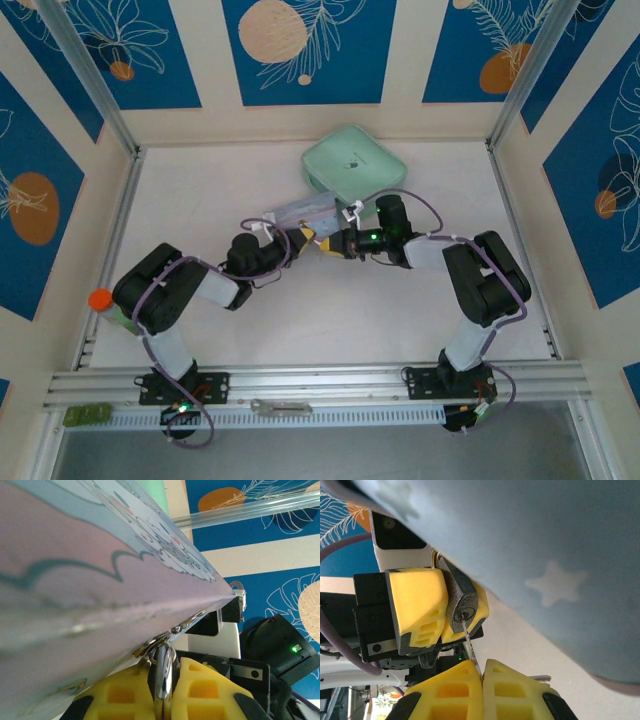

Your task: Unlock the padlock with the key

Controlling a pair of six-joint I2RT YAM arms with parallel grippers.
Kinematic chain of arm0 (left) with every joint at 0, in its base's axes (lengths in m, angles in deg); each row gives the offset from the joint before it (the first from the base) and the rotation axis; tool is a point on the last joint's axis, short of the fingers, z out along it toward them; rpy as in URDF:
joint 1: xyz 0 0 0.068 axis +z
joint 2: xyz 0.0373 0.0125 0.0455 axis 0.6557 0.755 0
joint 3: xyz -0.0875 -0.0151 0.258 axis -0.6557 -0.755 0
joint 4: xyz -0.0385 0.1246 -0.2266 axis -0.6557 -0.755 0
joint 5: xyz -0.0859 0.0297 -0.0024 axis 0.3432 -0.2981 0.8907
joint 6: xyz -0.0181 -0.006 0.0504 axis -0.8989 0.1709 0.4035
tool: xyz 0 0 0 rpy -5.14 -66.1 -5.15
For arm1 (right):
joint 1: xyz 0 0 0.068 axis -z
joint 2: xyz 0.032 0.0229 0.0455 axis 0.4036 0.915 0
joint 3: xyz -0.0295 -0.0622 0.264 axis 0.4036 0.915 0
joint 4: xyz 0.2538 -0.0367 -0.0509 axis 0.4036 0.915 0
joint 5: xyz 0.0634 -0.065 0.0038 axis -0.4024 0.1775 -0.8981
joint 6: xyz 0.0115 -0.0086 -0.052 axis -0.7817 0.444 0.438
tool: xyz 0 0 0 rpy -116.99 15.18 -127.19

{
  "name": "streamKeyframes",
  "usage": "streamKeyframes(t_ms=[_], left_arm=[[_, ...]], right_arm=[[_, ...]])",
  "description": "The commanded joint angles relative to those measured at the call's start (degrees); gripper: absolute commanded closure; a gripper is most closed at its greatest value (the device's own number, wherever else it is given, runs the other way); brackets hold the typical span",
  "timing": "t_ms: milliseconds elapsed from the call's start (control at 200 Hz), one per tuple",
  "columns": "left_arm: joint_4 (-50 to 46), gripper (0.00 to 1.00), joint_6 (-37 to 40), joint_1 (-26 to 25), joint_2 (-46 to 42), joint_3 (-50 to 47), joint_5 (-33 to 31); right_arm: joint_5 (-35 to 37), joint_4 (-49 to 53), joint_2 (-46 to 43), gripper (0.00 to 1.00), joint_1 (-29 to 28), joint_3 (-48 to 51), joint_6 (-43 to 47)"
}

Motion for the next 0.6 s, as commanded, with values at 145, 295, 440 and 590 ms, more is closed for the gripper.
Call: streamKeyframes(t_ms=[145,295,440,590], left_arm=[[6.24,1.00,0.41,-5.68,-0.68,0.45,12.38],[0.86,1.00,3.52,-6.46,-2.84,1.15,13.03],[1.50,1.00,3.53,-7.30,-2.47,0.98,13.61],[2.84,1.00,3.32,-7.87,-1.87,0.89,14.75]], right_arm=[[8.01,1.63,2.69,1.00,0.44,-5.99,-0.85],[8.93,-0.94,3.72,1.00,0.53,-6.52,-4.57],[7.77,-0.66,4.71,1.00,0.70,-8.82,-5.58],[6.85,5.18,5.35,1.00,0.70,-11.95,-3.16]])
